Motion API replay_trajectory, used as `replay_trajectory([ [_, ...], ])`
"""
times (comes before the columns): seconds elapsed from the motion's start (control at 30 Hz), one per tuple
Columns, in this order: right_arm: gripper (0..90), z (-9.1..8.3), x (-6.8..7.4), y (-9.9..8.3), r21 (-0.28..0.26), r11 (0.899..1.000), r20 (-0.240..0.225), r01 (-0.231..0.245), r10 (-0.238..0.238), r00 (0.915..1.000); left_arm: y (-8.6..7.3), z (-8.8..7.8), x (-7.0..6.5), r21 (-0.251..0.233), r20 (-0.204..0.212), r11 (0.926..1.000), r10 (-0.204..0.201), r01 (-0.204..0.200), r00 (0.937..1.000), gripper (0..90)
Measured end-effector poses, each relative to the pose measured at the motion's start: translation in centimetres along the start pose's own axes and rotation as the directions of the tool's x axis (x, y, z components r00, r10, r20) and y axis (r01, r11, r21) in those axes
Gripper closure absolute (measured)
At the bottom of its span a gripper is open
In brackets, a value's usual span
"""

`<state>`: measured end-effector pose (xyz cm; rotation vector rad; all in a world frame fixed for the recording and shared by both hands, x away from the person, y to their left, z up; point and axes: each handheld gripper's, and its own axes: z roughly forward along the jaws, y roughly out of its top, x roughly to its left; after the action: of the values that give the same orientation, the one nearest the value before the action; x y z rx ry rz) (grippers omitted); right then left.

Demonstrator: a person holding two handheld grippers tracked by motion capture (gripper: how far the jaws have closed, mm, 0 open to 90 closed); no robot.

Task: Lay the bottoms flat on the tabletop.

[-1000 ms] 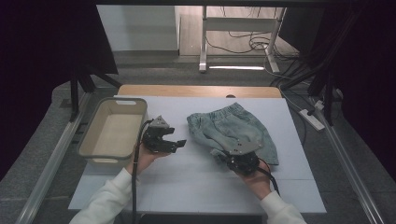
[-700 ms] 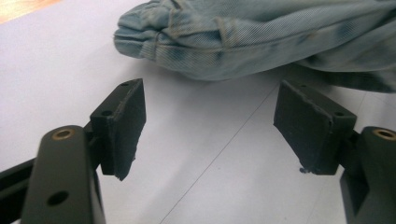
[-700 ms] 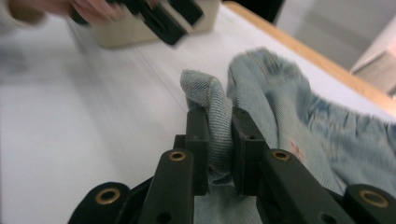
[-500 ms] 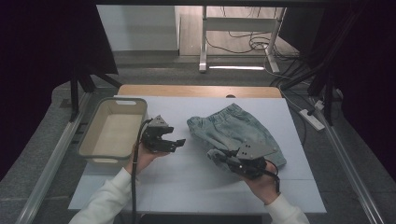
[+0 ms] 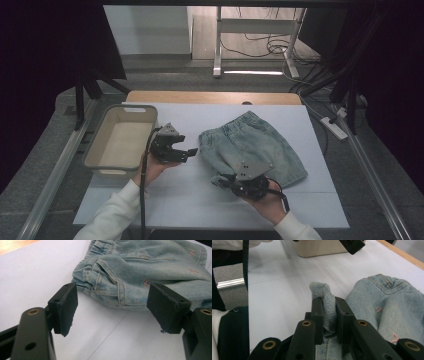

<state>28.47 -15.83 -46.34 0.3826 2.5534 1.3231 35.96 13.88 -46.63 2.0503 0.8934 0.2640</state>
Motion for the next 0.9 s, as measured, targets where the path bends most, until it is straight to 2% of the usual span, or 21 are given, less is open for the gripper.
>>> replay_trajectory([
  [0.2,78.6,0.6,0.0,-0.5,0.018,1.0,-0.02,-0.011,0.012,0.9997,0.0,0.0,0.0,0.002,-0.001,1.0,0.003,-0.003,1.0,25.6],
  [0.33,78.7,1.1,0.8,-0.5,0.033,0.999,-0.034,-0.002,0.003,0.9994,0.0,0.0,0.1,0.004,-0.002,1.0,0.0,0.0,1.0,25.5],
  [0.47,78.8,1.7,1.3,-0.5,0.042,0.999,-0.065,-0.016,0.018,0.9977,0.0,0.0,0.0,0.006,-0.001,1.0,0.002,-0.002,1.0,25.3],
  [0.63,78.7,1.8,2.0,-0.2,0.028,1.0,-0.096,-0.009,0.012,0.9953,0.0,0.0,0.0,0.005,-0.003,1.0,0.002,-0.002,1.0,25.3],
  [0.67,77.3,1.9,2.1,-0.1,0.032,0.999,-0.084,-0.003,0.006,0.9964,0.0,0.1,0.0,0.006,-0.003,1.0,0.002,-0.002,1.0,25.3],
  [0.7,71.6,1.9,2.1,-0.2,0.029,1.0,-0.078,-0.003,0.005,0.997,0.0,0.1,0.0,0.007,-0.003,1.0,0.001,-0.001,1.0,25.3],
  [0.77,53.8,1.9,1.9,-0.1,0.036,0.999,-0.094,-0.03,0.033,0.9951,0.0,0.1,0.0,0.006,-0.003,1.0,0.002,-0.002,1.0,25.2],
  [0.8,48.4,1.8,1.8,-0.1,0.029,0.999,-0.076,-0.034,0.036,0.9964,0.0,0.0,0.0,0.005,-0.003,1.0,0.003,-0.003,1.0,25.2],
  [0.9,41.9,0.9,1.2,0.0,-0.009,0.999,-0.04,-0.042,0.042,0.9983,0.0,0.0,0.0,0.005,-0.003,1.0,0.002,-0.001,1.0,25.2],
])
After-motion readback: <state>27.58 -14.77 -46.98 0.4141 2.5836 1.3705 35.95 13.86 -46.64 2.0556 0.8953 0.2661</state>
